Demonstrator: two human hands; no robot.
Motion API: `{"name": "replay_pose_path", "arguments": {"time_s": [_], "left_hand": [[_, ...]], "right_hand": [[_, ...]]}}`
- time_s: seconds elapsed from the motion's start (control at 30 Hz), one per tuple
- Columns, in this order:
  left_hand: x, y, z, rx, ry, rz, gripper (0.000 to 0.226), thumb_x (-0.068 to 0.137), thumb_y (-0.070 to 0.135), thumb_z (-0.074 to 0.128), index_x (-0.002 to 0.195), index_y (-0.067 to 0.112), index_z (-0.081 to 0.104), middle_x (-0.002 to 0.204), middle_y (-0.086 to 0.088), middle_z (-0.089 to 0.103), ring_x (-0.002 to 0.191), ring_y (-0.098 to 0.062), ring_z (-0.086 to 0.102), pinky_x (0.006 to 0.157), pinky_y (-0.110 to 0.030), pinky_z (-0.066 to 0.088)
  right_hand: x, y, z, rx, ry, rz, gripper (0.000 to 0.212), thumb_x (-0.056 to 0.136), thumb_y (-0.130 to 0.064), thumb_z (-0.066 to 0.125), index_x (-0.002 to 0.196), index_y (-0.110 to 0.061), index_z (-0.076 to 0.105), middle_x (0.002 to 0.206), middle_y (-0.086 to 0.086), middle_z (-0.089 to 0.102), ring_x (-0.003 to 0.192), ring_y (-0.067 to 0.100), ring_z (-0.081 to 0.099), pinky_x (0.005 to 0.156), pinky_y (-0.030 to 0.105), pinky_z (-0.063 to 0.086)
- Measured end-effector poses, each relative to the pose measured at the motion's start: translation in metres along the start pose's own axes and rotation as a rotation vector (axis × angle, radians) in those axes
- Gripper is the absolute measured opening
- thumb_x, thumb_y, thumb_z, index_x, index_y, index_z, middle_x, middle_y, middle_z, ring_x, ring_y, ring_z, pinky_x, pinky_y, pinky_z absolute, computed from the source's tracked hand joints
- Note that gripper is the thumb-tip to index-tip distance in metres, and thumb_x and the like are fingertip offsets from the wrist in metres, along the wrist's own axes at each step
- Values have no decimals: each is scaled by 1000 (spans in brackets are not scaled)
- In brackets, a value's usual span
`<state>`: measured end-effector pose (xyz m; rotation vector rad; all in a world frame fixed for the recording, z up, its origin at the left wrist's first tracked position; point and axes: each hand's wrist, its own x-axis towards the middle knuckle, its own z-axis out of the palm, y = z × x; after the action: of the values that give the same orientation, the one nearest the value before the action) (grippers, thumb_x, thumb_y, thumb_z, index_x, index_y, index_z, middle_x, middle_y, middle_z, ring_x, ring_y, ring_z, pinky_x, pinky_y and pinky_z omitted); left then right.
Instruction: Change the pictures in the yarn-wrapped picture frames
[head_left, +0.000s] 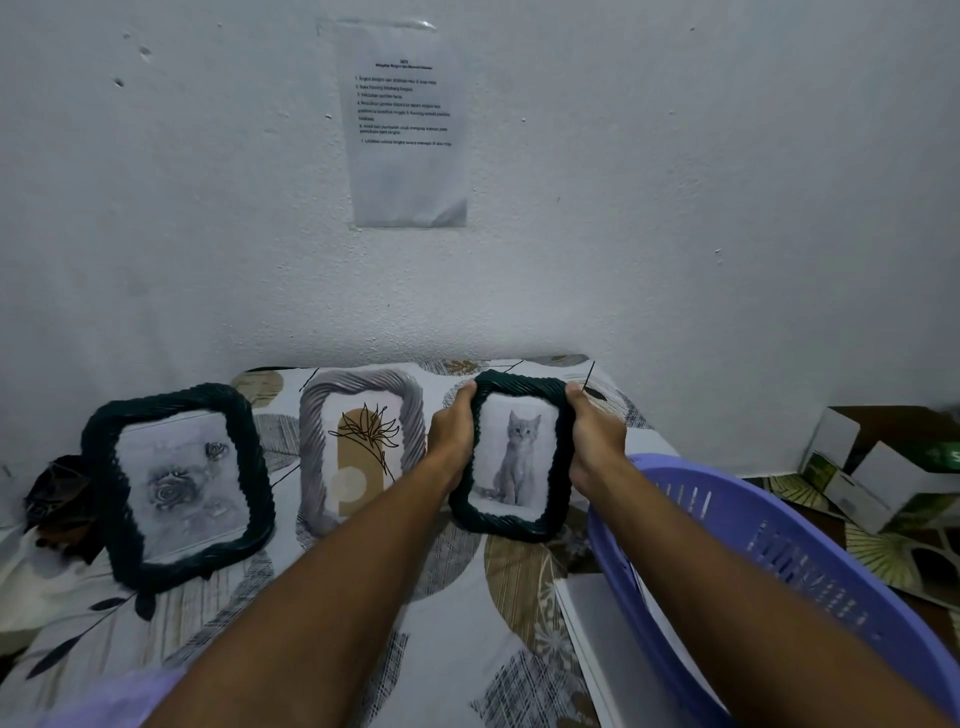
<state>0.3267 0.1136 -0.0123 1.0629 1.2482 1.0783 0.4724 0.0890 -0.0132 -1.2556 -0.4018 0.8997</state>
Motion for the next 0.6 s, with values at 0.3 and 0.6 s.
{"name": "replay_pose_path", "arguments": {"time_s": [0.3,0.6], "left_hand": [[-8,7,3,70,42,-11,55,91,61,39,91,13,65,91,-13,70,87,-29,66,88,-44,53],[-17,17,9,246,188,193,36,99,37,43,114,9,59,109,-11,64,89,-24,54,75,-29,39]], "right_hand": [[-2,1,3,-15,-19,10,39,78,-39,75,74,-2,62,77,8,55,71,19,51,67,34,43],[-12,-8,1,-171,27,-45,42,83,-35,71,79,6,64,77,16,64,72,21,52,66,34,42]]}}
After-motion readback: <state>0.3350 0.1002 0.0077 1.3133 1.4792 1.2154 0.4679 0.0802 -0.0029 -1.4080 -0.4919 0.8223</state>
